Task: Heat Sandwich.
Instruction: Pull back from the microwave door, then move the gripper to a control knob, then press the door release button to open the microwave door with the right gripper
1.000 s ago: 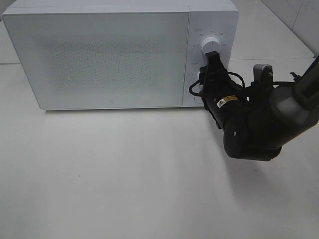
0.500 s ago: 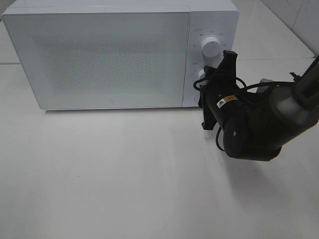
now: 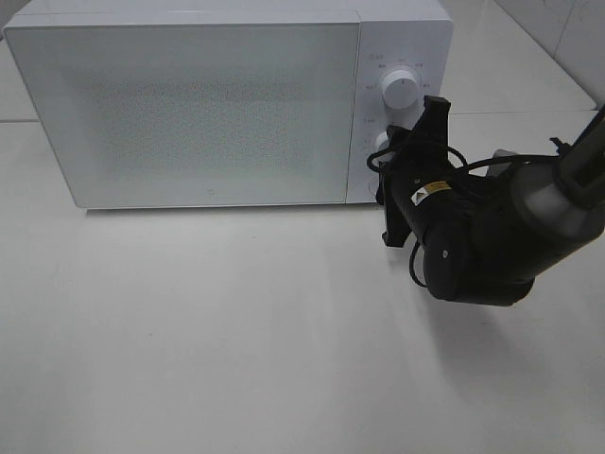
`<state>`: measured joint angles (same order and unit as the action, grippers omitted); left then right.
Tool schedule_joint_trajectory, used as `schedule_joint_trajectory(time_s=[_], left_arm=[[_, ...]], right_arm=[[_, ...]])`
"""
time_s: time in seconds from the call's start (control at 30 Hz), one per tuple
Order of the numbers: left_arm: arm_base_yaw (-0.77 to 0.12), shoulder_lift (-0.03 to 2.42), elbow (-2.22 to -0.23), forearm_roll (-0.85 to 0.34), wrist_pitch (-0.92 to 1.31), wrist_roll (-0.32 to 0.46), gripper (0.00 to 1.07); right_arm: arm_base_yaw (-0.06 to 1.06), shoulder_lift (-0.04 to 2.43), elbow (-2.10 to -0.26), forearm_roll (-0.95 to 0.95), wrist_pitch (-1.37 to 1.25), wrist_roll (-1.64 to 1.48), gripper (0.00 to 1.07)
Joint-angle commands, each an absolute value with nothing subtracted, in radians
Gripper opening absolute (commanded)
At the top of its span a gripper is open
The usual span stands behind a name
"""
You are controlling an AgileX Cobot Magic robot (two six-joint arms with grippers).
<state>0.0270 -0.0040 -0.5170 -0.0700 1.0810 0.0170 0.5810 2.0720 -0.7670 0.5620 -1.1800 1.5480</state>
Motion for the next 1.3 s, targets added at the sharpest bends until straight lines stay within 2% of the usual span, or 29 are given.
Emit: schedule_joint_trajectory(time_s=[0.03, 0.2, 0.3, 0.33, 0.4, 0.43, 0.47, 0.5, 0.63, 1.0, 1.3], left_arm=[[0.030, -0.030, -0.515, -0.069, 1.070, 0.009, 1.00], [0.030, -0.030, -0.515, -0.069, 1.070, 0.009, 1.00], [0.030, -0.030, -0.515, -0.069, 1.070, 0.009, 1.00], [0.030, -0.030, -0.515, -0.069, 1.070, 0.009, 1.00], [0.030, -0.030, -0.515, -0.069, 1.070, 0.009, 1.00], [0.030, -0.030, -0.515, -0.069, 1.070, 0.009, 1.00], [0.030, -0.030, -0.515, -0.069, 1.070, 0.009, 1.00], [0.030, -0.030, -0.515, -0.069, 1.070, 0.009, 1.00], [0.030, -0.030, -0.515, -0.069, 1.070, 0.009, 1.00], [0.030, -0.030, -0.515, -0.069, 1.070, 0.009, 1.00], [0.030, -0.030, -0.515, -0.069, 1.070, 0.009, 1.00]], right_arm=[[0.581, 2.063, -0.785, 0.515, -1.343, 1.536, 0.18], [0.581, 2.063, -0.785, 0.515, -1.343, 1.527, 0.23], [0.581, 2.063, -0.784, 0.535, -1.343, 1.502, 0.36], [0.581, 2.063, -0.784, 0.549, -1.344, 1.486, 0.43], [0.581, 2.063, -0.784, 0.558, -1.344, 1.477, 0.47], [0.581, 2.063, -0.784, 0.564, -1.344, 1.464, 0.52], [0.581, 2.063, -0.784, 0.575, -1.347, 1.454, 0.61], [0.581, 2.063, -0.784, 0.575, -1.347, 1.454, 0.61], [0.581, 2.063, -0.784, 0.584, -1.338, 1.436, 0.80], [0.584, 2.057, -0.774, 0.572, -1.334, 1.403, 0.76], [0.584, 1.968, -0.658, 0.496, -1.238, 1.323, 0.76]])
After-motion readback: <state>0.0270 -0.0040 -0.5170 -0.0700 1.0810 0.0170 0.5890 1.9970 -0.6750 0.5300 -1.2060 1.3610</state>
